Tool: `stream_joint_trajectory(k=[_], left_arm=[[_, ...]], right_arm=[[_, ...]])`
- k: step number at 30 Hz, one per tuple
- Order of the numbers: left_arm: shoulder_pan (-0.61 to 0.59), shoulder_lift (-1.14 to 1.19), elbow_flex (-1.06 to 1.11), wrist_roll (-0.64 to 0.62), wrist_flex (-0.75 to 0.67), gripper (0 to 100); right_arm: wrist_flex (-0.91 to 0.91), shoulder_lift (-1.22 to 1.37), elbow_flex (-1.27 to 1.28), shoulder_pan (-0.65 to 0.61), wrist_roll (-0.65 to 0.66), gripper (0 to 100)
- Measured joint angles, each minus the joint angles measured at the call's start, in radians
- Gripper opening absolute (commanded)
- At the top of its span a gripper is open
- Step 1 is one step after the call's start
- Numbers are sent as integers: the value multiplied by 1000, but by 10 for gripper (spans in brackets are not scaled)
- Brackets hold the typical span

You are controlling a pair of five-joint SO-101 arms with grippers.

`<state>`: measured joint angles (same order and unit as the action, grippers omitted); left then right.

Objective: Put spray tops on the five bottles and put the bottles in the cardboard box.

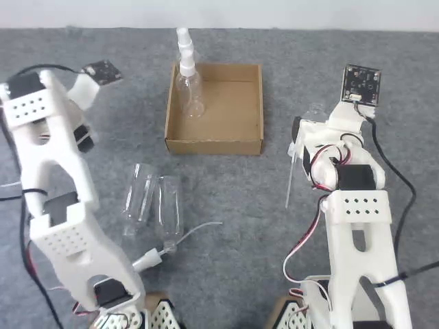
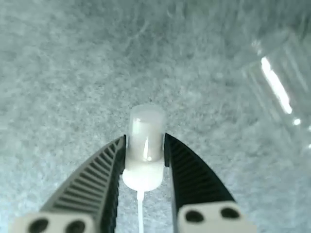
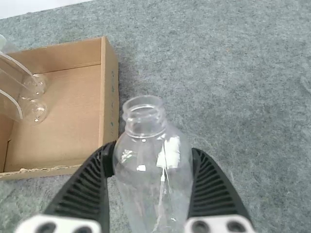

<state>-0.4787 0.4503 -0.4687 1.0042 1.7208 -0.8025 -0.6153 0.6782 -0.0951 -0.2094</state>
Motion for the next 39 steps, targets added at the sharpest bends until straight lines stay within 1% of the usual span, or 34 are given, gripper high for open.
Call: stream_joint_trajectory(k=[12, 15, 21, 24, 30, 34, 39], left_arm=[[97, -150, 0, -410, -5, 9], [115, -192, 0, -494, -5, 9], [137, -264, 0, -620, -5, 9], [137, -301, 0, -695, -6, 9], [143, -358, 0, -815, -15, 9], [195, -411, 12, -875, -15, 9], [282, -520, 130, -927, -37, 9]], right_arm=[[0, 0, 0, -15, 0, 22], [0, 0, 0, -14, 0, 22], [0, 0, 21, -32, 0, 20], [0, 0, 25, -57, 34, 20], [0, 0, 25, -58, 49, 20], [0, 0, 25, -60, 49, 20], [0, 0, 29, -109, 49, 20]])
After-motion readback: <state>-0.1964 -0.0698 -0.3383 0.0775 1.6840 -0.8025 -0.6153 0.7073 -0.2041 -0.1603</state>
